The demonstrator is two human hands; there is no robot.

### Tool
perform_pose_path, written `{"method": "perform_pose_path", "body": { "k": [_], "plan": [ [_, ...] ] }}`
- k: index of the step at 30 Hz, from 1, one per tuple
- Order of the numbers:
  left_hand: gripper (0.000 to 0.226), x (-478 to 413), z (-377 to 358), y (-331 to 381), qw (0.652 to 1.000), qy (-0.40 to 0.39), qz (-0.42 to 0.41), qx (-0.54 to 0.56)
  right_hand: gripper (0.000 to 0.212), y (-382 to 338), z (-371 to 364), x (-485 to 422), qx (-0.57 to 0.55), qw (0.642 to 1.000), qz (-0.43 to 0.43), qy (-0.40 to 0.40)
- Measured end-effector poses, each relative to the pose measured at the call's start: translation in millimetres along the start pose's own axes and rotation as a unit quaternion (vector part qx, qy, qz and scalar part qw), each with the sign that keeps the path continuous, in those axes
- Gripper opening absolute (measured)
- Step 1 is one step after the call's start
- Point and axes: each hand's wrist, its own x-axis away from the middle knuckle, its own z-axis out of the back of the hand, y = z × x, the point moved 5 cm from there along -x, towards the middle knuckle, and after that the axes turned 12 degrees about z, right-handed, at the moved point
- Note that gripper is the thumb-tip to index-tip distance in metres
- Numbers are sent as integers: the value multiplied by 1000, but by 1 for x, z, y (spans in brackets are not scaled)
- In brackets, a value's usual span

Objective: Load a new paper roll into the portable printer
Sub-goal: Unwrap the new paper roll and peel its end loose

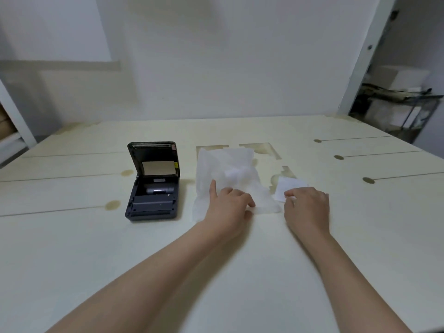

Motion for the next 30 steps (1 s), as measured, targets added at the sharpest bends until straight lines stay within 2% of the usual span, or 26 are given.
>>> {"method": "perform_pose_path", "body": {
  "k": [2,5,7,10,13,19,21,26,30],
  "plan": [
    [28,-1,0,-4,1000,11,17,2,38,-4,2,1,-32,999,27,17],
    [28,-6,0,-13,998,25,50,1,52,-18,-3,5,-95,990,99,-35],
    [29,-9,-1,-19,996,30,80,1,44,-25,-9,4,-96,985,133,-58],
    [27,-12,0,-21,993,47,102,30,21,-26,-5,0,-117,986,118,-19],
    [25,-12,3,-11,992,70,90,60,22,-30,-2,0,-129,982,140,-13],
    [18,-6,14,19,974,116,-29,191,14,-29,8,2,-157,979,129,25],
    [17,-4,17,25,976,115,-36,182,13,-27,10,3,-176,978,113,29],
    [19,-5,22,23,975,134,7,180,9,-29,11,6,-194,975,108,32],
    [17,-3,19,19,976,182,8,116,8,-26,8,5,-142,985,89,39]
  ]
}}
